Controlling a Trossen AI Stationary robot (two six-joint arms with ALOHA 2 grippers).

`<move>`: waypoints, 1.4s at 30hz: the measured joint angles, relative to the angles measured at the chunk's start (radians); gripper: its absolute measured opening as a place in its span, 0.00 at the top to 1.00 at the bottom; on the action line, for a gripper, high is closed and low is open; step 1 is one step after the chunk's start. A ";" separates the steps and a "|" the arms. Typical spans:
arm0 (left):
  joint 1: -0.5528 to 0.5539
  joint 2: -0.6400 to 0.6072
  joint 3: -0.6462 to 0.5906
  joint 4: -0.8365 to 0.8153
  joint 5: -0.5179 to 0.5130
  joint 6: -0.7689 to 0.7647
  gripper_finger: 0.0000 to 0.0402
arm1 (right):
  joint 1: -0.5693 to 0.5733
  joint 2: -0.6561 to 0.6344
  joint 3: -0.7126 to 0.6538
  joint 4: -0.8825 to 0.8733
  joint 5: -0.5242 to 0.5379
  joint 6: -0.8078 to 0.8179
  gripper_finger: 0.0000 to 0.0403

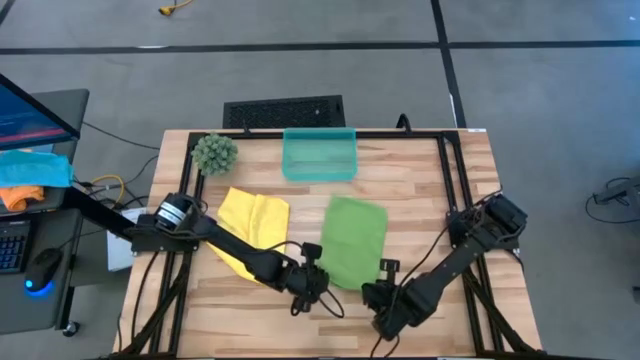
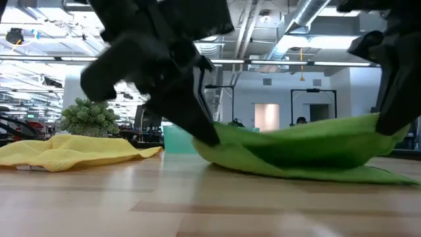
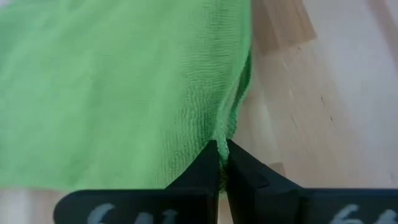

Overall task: Roll microfiber towels into tight, uniform cylinder then place into a basket
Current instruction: Fold the green microfiber cloth

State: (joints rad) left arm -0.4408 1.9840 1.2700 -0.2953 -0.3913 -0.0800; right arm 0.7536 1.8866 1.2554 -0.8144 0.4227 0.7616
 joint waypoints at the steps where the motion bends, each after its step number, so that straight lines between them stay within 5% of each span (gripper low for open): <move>1: -0.007 -0.010 0.000 -0.006 -0.013 -0.009 0.99 | 0.005 0.000 0.004 0.001 0.000 0.001 0.99; 25: -0.047 -0.055 0.003 -0.004 0.022 -0.049 0.99 | -0.029 0.095 0.012 0.061 -0.136 -0.062 0.95; 36: -0.048 -0.055 0.003 -0.009 0.023 -0.056 0.99 | -0.027 0.090 0.011 0.034 -0.162 -0.062 0.62; 42: -0.048 -0.055 0.003 -0.009 0.023 -0.057 0.99 | -0.009 0.027 0.011 -0.084 -0.164 0.005 0.53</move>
State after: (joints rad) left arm -0.4885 1.9293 1.2732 -0.3042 -0.3683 -0.1365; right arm 0.7445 1.9132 1.2663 -0.8988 0.2588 0.7666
